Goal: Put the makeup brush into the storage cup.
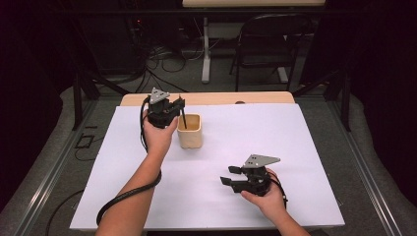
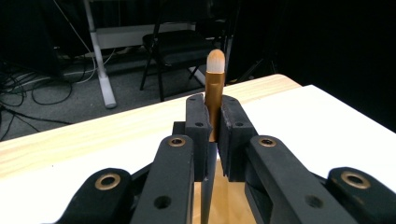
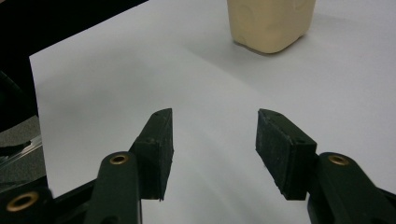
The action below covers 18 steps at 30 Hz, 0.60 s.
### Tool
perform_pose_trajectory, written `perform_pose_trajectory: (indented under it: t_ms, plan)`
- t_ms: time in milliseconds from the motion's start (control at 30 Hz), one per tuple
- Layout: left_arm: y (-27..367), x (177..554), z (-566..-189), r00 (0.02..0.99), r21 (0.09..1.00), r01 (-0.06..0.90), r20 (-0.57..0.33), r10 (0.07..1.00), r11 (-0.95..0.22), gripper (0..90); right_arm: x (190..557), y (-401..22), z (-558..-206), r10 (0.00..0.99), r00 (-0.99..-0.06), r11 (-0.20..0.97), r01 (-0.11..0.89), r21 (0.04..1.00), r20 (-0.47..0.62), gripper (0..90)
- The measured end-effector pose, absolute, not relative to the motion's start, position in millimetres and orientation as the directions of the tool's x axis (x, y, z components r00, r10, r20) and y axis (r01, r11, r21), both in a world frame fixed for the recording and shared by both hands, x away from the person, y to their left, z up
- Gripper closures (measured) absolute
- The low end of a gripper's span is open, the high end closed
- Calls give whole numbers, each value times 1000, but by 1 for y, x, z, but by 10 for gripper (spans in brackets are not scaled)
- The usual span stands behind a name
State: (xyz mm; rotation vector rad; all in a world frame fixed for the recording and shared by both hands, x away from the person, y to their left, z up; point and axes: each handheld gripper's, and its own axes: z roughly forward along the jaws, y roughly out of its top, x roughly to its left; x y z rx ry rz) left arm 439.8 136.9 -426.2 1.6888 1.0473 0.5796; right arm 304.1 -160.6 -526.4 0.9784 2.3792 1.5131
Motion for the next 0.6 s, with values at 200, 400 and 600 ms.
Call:
perform_pose_trajectory:
  t_ms: [200, 400, 600]
  plan:
    - [138, 441, -433, 500, 921, 377, -115, 859, -96, 835, 304, -160, -527, 598, -774, 277, 442, 854, 207, 465]
    - [139, 442, -441, 496, 916, 389, -120, 860, -97, 835, 304, -161, -527, 598, -774, 276, 441, 854, 207, 465]
    - [139, 443, -447, 493, 911, 401, -128, 861, -94, 836, 304, -160, -527, 598, -775, 277, 442, 853, 207, 465]
